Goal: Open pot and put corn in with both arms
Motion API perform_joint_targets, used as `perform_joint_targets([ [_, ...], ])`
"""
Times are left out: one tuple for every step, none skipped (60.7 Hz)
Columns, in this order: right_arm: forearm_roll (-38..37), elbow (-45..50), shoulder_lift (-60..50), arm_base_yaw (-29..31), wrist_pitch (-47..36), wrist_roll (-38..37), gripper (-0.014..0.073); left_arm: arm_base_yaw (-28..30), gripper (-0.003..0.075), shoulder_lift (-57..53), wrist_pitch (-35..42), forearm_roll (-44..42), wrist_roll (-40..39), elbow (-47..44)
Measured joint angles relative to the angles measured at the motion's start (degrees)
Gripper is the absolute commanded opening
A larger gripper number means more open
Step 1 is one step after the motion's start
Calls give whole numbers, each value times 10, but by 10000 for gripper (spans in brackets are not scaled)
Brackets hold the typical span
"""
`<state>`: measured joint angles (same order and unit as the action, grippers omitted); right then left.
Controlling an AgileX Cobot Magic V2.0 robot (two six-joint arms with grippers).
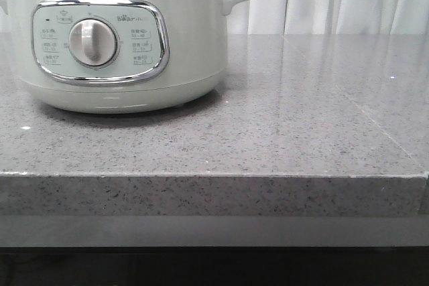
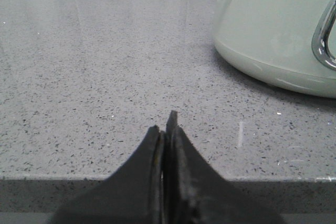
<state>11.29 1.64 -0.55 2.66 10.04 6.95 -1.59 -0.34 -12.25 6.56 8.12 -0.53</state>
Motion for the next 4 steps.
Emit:
perform_joint_targets([
  [0,0,0,0,0,0,-69,0,-18,0,0,0,0,0],
  [0,0,0,0,1,0,-69,0,-18,0,0,0,0,0],
  [0,0,0,0,1,-1,-69,0,-18,0,0,0,0,0],
  [0,0,0,0,1,-1,-69,0,-18,0,0,0,0,0],
])
